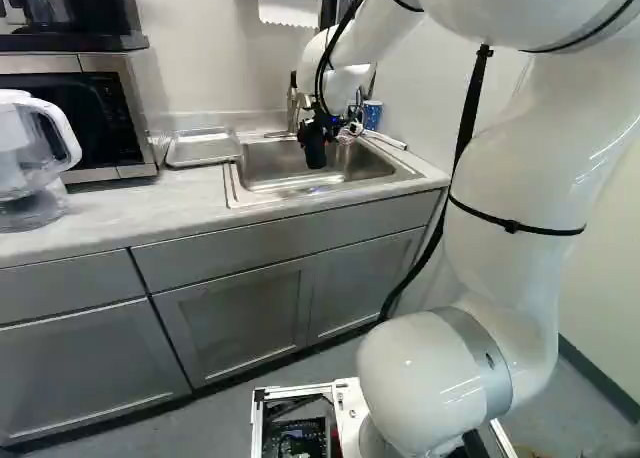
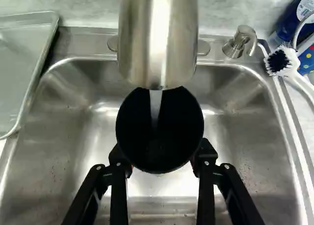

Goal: Rinse the cup and place it in the tray

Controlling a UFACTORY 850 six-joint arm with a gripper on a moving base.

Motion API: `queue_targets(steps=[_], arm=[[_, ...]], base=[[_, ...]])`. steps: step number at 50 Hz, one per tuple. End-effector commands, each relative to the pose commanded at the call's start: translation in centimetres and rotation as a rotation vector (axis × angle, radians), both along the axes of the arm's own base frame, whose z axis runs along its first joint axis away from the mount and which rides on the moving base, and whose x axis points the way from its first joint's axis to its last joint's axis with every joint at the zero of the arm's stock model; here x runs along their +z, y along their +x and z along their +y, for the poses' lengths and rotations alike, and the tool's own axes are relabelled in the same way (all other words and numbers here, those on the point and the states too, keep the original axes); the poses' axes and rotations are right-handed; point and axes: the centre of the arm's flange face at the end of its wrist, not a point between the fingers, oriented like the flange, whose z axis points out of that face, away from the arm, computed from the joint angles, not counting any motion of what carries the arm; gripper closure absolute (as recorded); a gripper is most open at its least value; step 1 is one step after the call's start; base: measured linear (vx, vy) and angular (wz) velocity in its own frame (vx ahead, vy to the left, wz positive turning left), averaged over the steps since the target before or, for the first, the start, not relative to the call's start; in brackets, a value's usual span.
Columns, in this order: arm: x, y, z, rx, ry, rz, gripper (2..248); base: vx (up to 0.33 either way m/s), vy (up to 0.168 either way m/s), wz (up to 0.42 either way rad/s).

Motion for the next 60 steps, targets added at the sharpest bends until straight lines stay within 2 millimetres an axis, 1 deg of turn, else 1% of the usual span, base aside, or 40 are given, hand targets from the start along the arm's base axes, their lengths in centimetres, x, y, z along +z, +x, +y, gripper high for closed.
queue_targets(steps=[60], arm=[[0.0, 0.0, 0.0, 0.0, 0.0, 0.0, 126]], base=[[0.0, 0.0, 0.0]])
